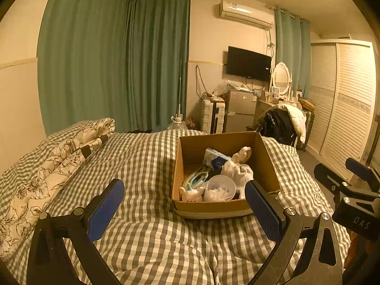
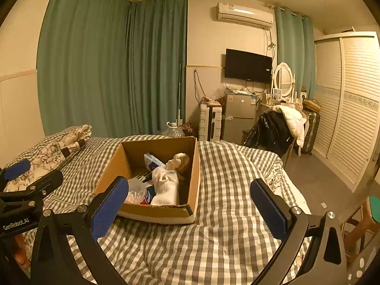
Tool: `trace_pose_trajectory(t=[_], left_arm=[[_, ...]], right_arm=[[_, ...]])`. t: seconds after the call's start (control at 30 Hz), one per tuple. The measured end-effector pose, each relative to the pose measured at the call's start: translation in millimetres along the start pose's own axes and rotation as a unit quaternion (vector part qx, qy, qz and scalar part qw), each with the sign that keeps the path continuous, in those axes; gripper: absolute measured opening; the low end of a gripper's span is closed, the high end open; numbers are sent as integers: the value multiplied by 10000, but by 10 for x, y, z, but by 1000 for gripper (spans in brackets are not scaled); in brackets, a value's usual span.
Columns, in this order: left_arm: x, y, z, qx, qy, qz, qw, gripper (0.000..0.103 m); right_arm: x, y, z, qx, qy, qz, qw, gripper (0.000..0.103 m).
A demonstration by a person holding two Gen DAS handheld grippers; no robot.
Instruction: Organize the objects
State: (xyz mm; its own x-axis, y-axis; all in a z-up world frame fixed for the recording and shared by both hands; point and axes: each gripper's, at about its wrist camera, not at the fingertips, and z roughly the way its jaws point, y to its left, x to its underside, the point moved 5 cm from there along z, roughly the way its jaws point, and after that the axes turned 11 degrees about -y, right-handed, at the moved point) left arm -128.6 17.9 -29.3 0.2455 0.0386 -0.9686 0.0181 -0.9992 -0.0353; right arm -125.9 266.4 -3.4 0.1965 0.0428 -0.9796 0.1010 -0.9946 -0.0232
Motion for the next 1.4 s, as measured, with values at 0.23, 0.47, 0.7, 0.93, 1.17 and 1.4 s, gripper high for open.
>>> trace_pose_trajectory(t=[0.23, 0.47, 0.7, 0.93, 1.17, 1.4], left_arm=[[37, -18, 21, 0, 73, 59, 10000, 103], [49, -42, 29, 31, 95, 79, 9999, 103], [49, -49, 26, 68, 93, 80, 9999, 103], [53, -43, 23, 64, 106, 69, 9999, 103], [52, -40, 20, 62, 93, 52, 9999, 103], [51, -36, 14, 63, 97, 48, 9999, 103]], right_arm=[[22, 9, 9, 22, 57, -27, 10000, 103], [31, -11, 24, 33, 82, 13, 10000, 103], [42, 4, 33, 3, 105, 0, 9999, 103], [64, 12, 56, 22, 141, -5, 9999, 103], [66, 13, 56, 20, 140, -22, 9999, 103], [71, 16, 56, 32, 143, -24, 9999, 103]])
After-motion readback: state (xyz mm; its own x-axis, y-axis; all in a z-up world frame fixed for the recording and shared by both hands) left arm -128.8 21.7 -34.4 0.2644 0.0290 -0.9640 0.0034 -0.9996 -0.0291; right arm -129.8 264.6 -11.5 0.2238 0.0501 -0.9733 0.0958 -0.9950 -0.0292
